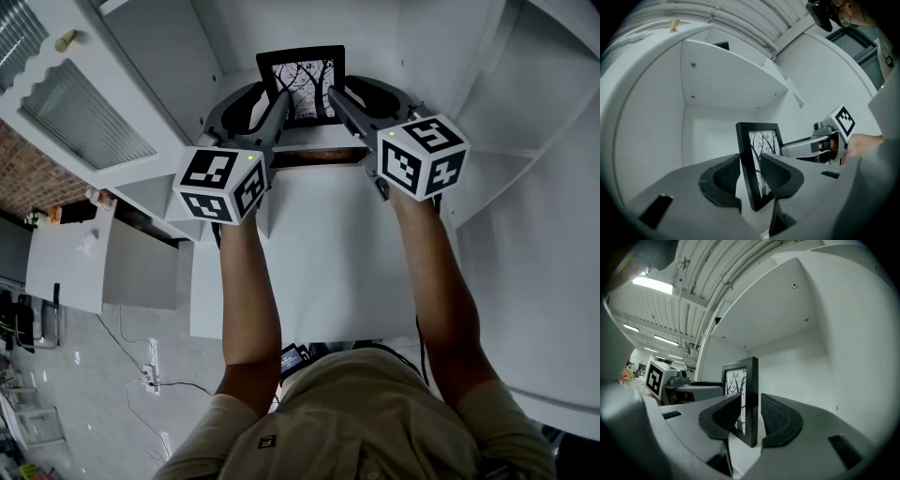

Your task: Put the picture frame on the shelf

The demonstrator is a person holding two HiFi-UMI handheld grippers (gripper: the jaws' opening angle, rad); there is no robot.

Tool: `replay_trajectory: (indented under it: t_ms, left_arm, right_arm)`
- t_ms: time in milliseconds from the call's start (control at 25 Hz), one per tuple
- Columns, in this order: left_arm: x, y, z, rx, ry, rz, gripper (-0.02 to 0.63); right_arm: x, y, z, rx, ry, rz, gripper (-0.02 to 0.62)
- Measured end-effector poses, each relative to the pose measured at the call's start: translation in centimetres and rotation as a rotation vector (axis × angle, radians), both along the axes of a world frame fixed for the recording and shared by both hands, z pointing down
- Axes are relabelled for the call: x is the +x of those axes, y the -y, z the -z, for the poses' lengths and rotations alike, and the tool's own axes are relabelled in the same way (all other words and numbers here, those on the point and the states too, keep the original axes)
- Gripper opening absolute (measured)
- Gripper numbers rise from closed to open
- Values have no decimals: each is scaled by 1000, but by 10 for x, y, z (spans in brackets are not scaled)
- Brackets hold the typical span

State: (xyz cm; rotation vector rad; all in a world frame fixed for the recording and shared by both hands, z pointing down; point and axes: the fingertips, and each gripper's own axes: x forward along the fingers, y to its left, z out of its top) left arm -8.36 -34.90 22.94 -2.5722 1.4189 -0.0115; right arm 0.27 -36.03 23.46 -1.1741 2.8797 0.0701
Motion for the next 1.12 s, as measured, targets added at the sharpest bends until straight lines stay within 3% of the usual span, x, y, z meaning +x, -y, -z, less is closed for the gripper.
replay_trajectory:
  t_ms: [1120]
  left_arm:
    - [-5,-8,5,26,0,12,120]
  right_arm:
    - [2,-4,2,20,3,-14,124]
